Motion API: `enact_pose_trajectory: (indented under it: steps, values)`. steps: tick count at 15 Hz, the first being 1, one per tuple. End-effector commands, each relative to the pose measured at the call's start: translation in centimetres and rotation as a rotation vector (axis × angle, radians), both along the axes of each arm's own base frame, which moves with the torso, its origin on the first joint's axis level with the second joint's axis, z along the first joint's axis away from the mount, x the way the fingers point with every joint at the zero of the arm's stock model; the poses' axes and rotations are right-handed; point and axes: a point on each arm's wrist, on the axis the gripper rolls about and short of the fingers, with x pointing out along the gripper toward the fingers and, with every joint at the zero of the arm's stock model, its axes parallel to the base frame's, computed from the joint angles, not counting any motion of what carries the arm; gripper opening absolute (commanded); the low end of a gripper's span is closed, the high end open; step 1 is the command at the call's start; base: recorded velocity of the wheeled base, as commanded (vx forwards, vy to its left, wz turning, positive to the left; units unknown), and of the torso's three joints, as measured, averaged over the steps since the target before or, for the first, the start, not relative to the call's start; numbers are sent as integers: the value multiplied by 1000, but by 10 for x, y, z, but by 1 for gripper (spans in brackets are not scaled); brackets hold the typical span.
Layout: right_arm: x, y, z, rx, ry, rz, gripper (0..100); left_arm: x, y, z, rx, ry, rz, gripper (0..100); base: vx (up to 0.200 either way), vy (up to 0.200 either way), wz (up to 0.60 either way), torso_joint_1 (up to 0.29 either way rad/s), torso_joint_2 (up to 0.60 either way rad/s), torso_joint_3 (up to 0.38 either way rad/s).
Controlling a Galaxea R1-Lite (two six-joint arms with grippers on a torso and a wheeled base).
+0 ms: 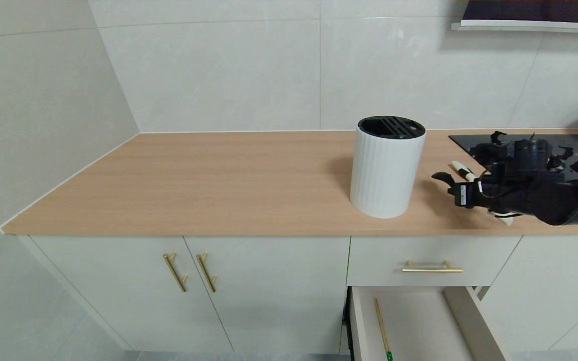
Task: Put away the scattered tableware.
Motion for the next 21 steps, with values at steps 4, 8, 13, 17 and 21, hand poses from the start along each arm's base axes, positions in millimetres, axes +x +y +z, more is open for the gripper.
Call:
enact_pose_trajectory:
  steps: [4, 8, 13, 17, 21]
  values:
    - [-110, 3, 35, 2, -2, 16, 0, 0, 0, 0, 0, 0, 1, 100, 0, 0, 0, 0, 0, 0]
    - [-143, 4, 29, -4, 25, 28, 0, 0, 0, 0, 0, 0, 1, 100, 0, 0, 0, 0, 0, 0]
    - [-159, 23, 11, -85, 82, 143, 0, 0, 0, 0, 0, 0, 1, 100, 0, 0, 0, 0, 0, 0]
    - [-163, 26, 7, -93, 97, 161, 0, 0, 0, 0, 0, 0, 1, 100, 0, 0, 0, -145, 338, 199]
    - [-173, 35, 4, -113, 103, 230, 0, 0, 0, 0, 0, 0, 1, 100, 0, 0, 0, -205, 487, 283]
